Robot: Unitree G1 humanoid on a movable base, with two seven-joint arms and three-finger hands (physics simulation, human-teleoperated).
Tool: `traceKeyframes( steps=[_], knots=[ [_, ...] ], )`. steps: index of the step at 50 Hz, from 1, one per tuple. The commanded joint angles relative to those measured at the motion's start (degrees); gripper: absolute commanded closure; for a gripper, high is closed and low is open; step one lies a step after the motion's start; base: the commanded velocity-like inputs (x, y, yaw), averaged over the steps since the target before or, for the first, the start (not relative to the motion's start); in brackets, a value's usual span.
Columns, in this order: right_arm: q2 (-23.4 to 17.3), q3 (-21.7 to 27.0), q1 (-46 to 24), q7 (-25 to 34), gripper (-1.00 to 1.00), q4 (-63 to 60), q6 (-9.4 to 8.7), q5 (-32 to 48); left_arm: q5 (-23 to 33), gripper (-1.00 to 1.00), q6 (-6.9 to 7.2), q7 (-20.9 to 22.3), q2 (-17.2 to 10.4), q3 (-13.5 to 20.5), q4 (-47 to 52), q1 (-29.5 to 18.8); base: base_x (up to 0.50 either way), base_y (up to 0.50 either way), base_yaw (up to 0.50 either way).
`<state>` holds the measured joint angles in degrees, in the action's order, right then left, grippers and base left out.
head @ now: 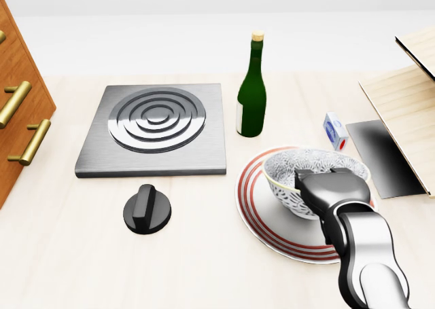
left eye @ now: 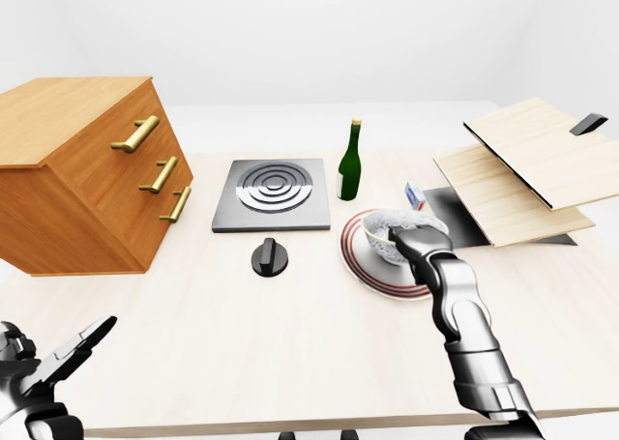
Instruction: Pick up the akita bowl and put it on the plate.
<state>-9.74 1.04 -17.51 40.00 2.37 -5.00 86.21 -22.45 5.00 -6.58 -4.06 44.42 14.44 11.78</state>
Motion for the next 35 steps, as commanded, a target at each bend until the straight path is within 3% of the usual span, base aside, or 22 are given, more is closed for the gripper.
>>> traceKeyframes(
  steps=[1,35],
  knots=[
    [0.59,-0.91,0.41,0.0,1.0,0.87,0.0,-2.74,-0.04,-1.0,0.0,-0.22,0.48,0.44,2.21,0.3,0.0,0.0,0.0],
    [-0.16,-0.88,-0.57,-2.96,1.0,4.28,0.0,-2.99,0.09,-1.0,0.0,-0.48,0.5,0.68,3.05,-0.01,0.0,0.0,0.0]
  ],
)
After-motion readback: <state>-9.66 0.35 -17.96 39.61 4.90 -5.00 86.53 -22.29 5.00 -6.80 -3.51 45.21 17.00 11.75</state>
